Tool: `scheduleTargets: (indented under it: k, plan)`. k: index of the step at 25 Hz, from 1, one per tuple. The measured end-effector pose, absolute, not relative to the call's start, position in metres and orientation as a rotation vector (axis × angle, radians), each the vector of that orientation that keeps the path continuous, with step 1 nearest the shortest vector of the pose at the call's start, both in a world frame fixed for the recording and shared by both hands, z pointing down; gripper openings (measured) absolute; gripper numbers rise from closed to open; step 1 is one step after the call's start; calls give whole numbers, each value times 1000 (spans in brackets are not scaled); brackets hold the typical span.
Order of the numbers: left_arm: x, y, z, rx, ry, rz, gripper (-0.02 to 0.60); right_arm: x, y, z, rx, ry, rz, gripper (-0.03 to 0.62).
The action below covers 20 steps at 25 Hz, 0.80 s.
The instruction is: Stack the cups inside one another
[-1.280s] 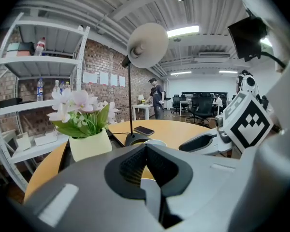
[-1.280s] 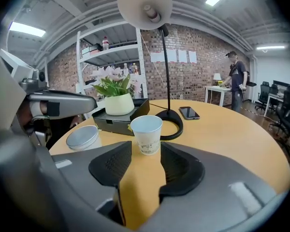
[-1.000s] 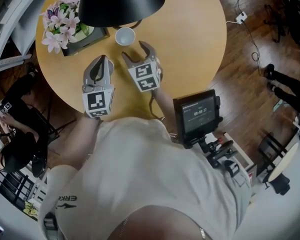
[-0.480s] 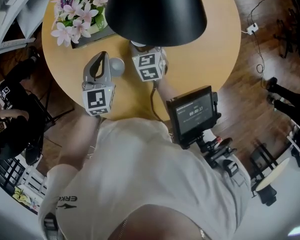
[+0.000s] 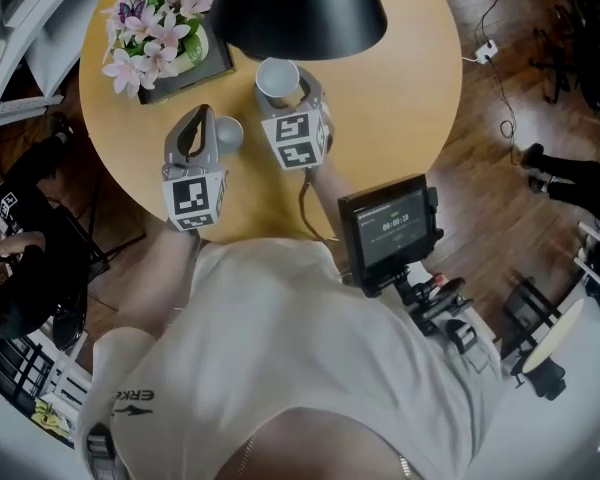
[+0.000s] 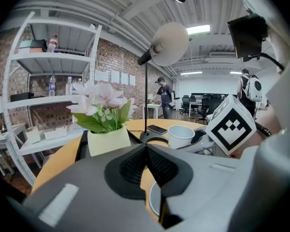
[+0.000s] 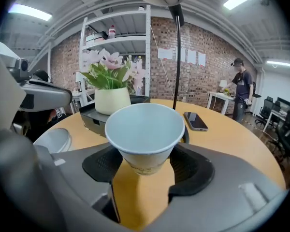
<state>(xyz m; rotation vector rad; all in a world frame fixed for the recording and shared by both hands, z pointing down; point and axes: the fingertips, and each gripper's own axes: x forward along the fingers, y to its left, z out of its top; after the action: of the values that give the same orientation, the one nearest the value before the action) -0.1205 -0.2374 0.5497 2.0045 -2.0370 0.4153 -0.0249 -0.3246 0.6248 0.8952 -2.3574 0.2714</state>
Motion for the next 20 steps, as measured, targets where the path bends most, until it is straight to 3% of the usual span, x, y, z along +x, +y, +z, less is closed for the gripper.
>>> scheduleTargets:
  k: [12, 20]
  plan:
    - [-128, -219, 493, 2106, -2076, 280, 2, 11, -297, 510, 1132, -2428, 208, 321]
    - [-142, -190, 464, 2164, -2090, 223, 2, -9, -250, 476, 1137, -2483, 196, 321]
